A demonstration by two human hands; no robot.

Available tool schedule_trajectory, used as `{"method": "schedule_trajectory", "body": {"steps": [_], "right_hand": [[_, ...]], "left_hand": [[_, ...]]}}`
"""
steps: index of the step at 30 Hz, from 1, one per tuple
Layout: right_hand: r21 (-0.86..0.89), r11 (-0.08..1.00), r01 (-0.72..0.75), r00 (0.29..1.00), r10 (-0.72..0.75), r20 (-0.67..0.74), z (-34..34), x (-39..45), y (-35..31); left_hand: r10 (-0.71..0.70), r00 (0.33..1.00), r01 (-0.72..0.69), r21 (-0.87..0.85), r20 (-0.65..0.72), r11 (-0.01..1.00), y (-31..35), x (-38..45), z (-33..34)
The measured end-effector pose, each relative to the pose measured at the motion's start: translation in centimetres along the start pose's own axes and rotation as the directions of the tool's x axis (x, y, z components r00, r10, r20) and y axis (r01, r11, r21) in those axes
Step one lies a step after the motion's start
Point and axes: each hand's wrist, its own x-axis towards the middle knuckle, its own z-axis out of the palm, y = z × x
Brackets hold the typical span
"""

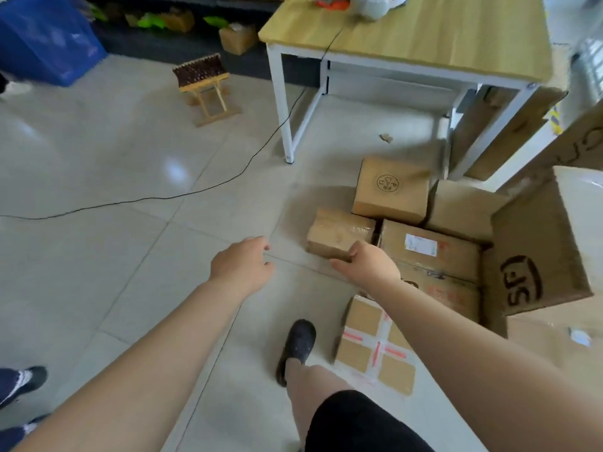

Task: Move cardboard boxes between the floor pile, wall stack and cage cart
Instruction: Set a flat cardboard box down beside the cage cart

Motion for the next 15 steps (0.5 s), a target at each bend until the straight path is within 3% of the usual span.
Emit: {"method": "schedule_trajectory", "body": {"steps": [7, 15], "right_hand": [[0.151, 0.953, -0.263, 0.964, 0.264, 0.014, 2.9, 16.7, -0.1], [0.361, 0.768, -0.529, 0.833, 0.551, 0.049, 9.3, 32.8, 4.0]], "left_hand": [[0.1, 0.985, -0.105, 0.025, 0.141, 0.994, 0.0, 22.0, 3.2], [0.137, 0.933, -0.127, -0.049, 0.333, 0.991, 0.2, 41.2, 14.0]]}}
